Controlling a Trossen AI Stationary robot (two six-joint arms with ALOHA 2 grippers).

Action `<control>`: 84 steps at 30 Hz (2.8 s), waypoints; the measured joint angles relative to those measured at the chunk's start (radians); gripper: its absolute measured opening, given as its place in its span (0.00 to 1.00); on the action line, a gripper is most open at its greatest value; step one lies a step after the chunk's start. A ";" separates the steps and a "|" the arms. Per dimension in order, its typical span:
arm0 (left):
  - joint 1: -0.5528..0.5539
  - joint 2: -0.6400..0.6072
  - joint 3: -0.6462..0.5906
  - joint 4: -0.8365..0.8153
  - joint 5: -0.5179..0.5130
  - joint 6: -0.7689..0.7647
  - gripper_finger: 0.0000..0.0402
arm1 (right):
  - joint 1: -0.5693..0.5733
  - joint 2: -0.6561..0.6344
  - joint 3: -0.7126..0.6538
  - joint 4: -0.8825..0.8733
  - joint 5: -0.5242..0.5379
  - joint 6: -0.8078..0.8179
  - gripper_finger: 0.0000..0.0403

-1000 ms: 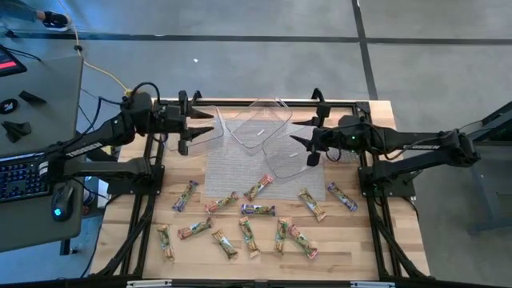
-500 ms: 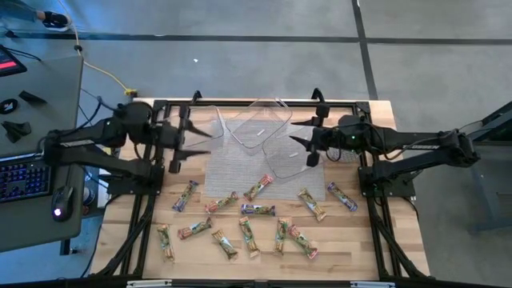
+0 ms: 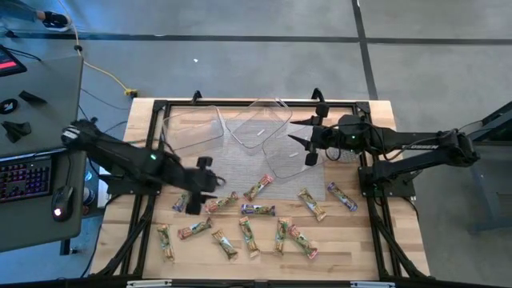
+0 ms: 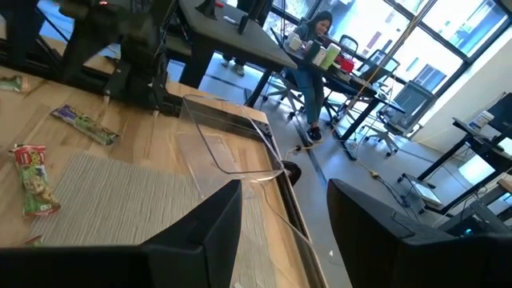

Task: Pick and place Granola Bars by type
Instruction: Put the red granola bar into the left transparent bin

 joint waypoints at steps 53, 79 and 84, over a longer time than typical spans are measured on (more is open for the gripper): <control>0.097 0.545 0.000 0.040 0.092 -0.362 0.47 | 0.000 0.000 0.000 -0.023 0.000 0.083 0.42; 0.097 0.563 0.126 -0.114 0.134 -0.350 0.27 | 0.000 0.000 0.000 -0.058 0.000 0.193 0.42; 0.098 0.559 0.268 -0.381 0.006 -0.287 0.27 | 0.000 0.000 0.000 -0.059 0.000 0.187 0.42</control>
